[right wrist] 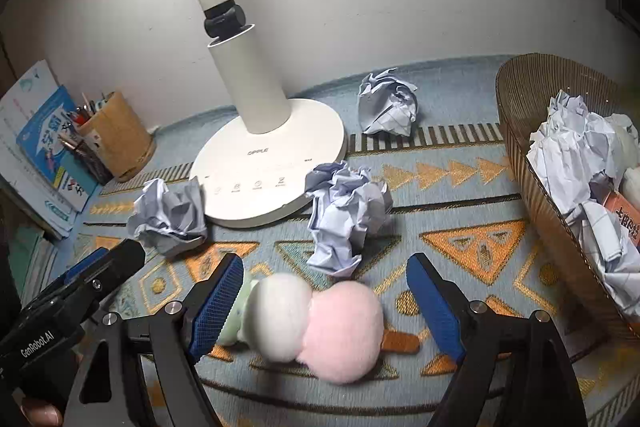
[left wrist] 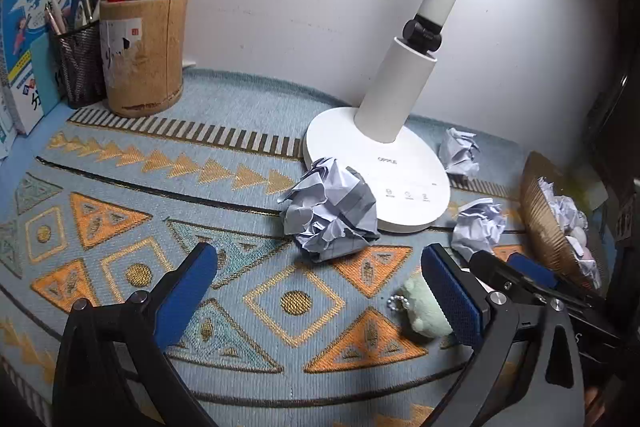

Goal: Organize objects
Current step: 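Grasp a paper ball with the left gripper while the right gripper grasps another paper ball, then carry both paper balls into the woven bowl and open both grippers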

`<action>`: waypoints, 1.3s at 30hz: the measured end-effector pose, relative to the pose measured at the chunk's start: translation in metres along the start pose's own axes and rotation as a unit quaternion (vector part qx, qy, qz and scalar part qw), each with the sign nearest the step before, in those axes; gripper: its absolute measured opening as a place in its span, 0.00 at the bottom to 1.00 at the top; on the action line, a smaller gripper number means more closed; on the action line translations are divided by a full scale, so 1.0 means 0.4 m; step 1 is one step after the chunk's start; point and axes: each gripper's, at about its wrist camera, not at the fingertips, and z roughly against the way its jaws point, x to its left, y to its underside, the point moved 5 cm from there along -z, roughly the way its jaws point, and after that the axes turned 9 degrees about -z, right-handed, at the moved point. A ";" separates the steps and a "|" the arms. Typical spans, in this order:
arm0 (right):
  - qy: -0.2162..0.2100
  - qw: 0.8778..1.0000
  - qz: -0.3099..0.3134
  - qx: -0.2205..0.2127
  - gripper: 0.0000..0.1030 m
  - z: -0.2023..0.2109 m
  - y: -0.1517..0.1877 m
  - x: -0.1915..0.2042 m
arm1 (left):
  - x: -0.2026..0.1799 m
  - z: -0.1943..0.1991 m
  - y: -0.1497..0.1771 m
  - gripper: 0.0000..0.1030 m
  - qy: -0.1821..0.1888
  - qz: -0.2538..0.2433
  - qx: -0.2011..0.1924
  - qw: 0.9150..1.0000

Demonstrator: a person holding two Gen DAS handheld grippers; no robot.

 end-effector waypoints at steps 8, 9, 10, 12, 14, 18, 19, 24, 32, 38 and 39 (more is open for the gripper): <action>-0.008 1.000 0.004 0.004 0.54 -0.049 -0.021 -0.002 | -0.013 -0.073 -0.032 0.84 0.015 -0.004 0.006 1.000; -0.012 1.000 0.004 0.008 0.40 -0.051 -0.018 -0.003 | -0.016 -0.081 -0.034 0.68 0.015 -0.009 0.009 1.000; -0.027 1.000 -0.001 0.013 0.34 -0.053 -0.016 -0.004 | -0.020 -0.091 -0.032 0.53 0.022 -0.012 0.017 1.000; -0.035 0.999 -0.011 -0.006 0.34 -0.034 -0.024 -0.013 | -0.023 -0.086 -0.033 0.50 0.023 -0.013 0.008 1.000; -0.064 0.998 -0.015 -0.026 0.34 -0.001 -0.029 -0.015 | -0.023 -0.062 -0.032 0.48 0.039 -0.009 -0.011 0.999; -0.096 0.994 -0.010 -0.048 0.34 0.115 -0.019 -0.010 | -0.020 0.039 -0.016 0.48 0.069 0.017 -0.047 0.996; -0.107 0.993 -0.004 -0.051 0.34 0.155 -0.008 -0.009 | -0.029 0.073 -0.011 0.48 0.070 0.015 -0.059 0.996; -0.100 0.991 0.056 -0.063 0.35 0.337 0.107 -0.066 | -0.114 0.239 0.081 0.48 0.084 -0.012 -0.083 0.993; -0.020 0.996 0.089 0.004 0.35 0.280 0.279 -0.228 | -0.245 0.241 0.277 0.48 0.063 -0.051 -0.047 0.996; -0.052 0.996 0.071 0.032 0.52 0.260 0.290 -0.256 | -0.243 0.228 0.291 0.50 0.037 -0.053 -0.048 0.997; -0.055 0.996 0.066 0.030 0.54 0.262 0.288 -0.260 | -0.237 0.223 0.293 0.50 0.038 -0.046 -0.040 0.997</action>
